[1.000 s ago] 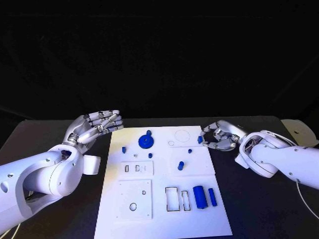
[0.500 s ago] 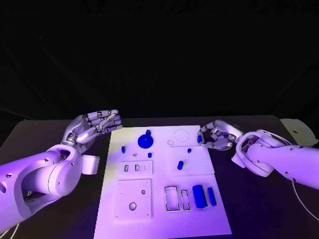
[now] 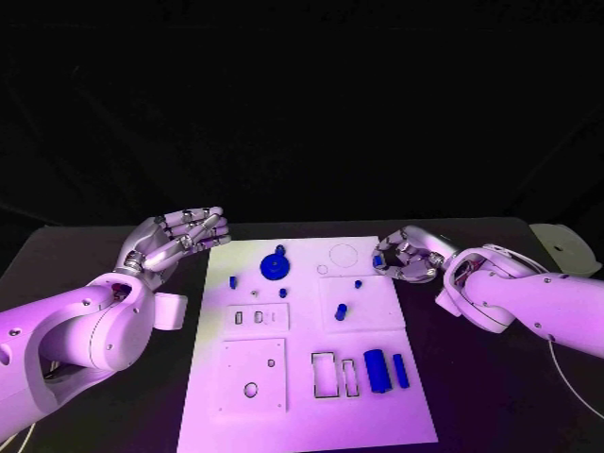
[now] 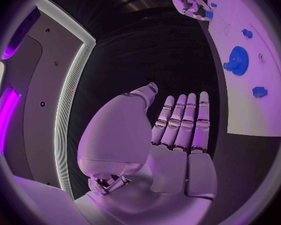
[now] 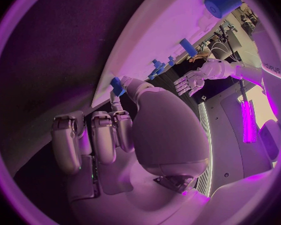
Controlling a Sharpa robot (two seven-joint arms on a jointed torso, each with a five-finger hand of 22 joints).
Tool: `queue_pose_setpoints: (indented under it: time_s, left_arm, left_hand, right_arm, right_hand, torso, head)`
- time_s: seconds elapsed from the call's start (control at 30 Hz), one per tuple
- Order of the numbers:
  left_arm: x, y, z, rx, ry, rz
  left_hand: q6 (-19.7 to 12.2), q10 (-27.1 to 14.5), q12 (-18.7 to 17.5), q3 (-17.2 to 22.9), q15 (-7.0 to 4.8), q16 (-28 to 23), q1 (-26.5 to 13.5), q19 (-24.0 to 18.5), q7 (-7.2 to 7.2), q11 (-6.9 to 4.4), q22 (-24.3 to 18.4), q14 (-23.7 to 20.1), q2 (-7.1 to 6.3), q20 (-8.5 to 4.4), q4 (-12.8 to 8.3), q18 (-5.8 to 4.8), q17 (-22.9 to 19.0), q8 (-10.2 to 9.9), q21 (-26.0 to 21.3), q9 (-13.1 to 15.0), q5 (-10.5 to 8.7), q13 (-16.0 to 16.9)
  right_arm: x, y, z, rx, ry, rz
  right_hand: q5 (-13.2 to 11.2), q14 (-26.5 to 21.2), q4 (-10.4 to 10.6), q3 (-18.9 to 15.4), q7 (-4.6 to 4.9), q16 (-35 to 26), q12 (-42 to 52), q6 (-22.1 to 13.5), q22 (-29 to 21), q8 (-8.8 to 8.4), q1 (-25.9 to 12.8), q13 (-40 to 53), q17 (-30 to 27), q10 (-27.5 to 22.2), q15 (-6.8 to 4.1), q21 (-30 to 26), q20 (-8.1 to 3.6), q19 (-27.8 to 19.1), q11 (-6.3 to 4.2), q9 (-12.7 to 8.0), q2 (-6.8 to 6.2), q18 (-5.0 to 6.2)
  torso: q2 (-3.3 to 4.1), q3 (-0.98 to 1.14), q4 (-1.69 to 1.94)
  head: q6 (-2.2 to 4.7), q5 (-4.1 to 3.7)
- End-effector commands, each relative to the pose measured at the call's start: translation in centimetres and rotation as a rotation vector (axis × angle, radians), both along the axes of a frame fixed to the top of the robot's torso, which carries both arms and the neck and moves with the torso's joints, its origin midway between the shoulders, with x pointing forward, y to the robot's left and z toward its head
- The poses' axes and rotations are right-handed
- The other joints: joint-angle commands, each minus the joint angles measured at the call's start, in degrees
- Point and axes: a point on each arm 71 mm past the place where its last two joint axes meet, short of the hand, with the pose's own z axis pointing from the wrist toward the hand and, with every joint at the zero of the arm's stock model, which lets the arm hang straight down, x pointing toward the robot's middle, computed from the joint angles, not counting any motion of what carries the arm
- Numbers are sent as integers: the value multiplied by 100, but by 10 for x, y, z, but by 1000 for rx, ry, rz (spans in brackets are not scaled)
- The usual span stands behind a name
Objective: Assemble the parts on the task board
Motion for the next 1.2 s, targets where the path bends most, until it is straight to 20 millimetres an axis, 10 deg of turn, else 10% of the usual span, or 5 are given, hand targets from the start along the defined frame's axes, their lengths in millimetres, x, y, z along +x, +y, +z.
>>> queue_pose_setpoints:
  time_s: [0.03,0.27,0.8,1.2]
  left_arm:
    - [-1,-2,1,-9,-7,-16]
    - [-1,-1,1,-8,-6,-16]
    - [0,0,1,-7,-4,-15]
    - [4,-4,-3,-5,13,-20]
  left_hand:
    - [-27,-32,-6,33,3,-26,-52,-17,509,6,-8,-24,6,17,-10,-87,-6,-33,-11,-7,5,-5]
    - [-27,-32,-6,33,3,-26,-52,-17,509,6,-8,-24,6,17,-10,-87,-6,-33,-11,-7,5,-5]
    - [-27,-32,-6,34,3,-26,-52,-17,509,6,-8,-24,6,17,-10,-88,-6,-33,-11,-7,5,-5]
    - [-8,-32,-4,39,4,-31,-57,-23,507,6,-9,-24,4,16,-14,-91,-6,-32,-14,-5,5,-5]
  right_arm:
    - [0,0,-1,-1,8,-4]
    - [0,1,0,5,-8,-5]
    - [-12,13,12,43,-71,-33]
    - [-38,83,36,19,-70,23]
  right_hand:
    - [-43,608,-16,53,-13,19,25,97,1509,61,7,1116,1505,228,28,25,27,610,5,24,84,-39]
    - [-134,608,-69,102,-163,19,50,374,1509,302,28,1139,1505,254,-72,25,-52,610,-119,150,229,-39]
    - [9,608,-128,208,-191,19,-31,300,1509,384,49,1078,1505,193,-99,25,-100,610,-162,223,406,-39]
    - [-93,608,-207,285,-190,19,-79,268,1509,441,77,1045,1505,155,-97,25,-98,610,-162,273,466,-39]
  torso:
    - [0,1,2]
    - [0,4,-8]
    - [-28,9,-19]
    - [-145,3,-49]
  head:
    - [-1,8]
    - [-7,15]
    - [-4,13]
    - [-96,104]
